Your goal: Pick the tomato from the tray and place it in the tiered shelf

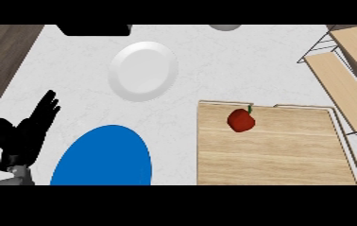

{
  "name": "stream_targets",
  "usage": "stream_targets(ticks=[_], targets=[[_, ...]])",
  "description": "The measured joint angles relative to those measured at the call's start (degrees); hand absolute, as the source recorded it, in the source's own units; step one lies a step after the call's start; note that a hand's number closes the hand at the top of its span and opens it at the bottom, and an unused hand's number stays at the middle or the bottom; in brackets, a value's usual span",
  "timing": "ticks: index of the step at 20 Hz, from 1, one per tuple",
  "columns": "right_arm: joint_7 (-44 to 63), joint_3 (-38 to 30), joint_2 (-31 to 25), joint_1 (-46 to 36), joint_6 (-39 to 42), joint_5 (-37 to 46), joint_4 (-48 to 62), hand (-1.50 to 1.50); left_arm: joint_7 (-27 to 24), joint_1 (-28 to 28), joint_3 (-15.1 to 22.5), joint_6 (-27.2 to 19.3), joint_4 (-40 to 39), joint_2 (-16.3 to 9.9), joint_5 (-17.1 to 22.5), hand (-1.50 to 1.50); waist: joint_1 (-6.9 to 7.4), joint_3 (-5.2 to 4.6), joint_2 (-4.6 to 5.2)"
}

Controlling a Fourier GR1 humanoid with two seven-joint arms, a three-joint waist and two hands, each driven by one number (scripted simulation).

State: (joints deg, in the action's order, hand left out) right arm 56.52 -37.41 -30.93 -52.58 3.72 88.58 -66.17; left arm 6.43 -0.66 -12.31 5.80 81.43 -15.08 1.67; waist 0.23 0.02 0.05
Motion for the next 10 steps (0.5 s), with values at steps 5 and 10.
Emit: stream_targets(ticks=[5,10], targets=[[-1.66,0.50,-2.23,2.14,-2.91,-2.53,4.16,-1.50,-0.38,0.50,-0.31,0.63,0.13,-0.04,0.05,0.00,0.16,-0.01,0.01],[-2.95,0.29,-3.15,2.54,-6.31,-6.39,3.12,-1.50,-0.33,-0.23,-0.63,0.92,-0.85,-0.03,0.08,0.00,0.10,-0.01,-0.01]])
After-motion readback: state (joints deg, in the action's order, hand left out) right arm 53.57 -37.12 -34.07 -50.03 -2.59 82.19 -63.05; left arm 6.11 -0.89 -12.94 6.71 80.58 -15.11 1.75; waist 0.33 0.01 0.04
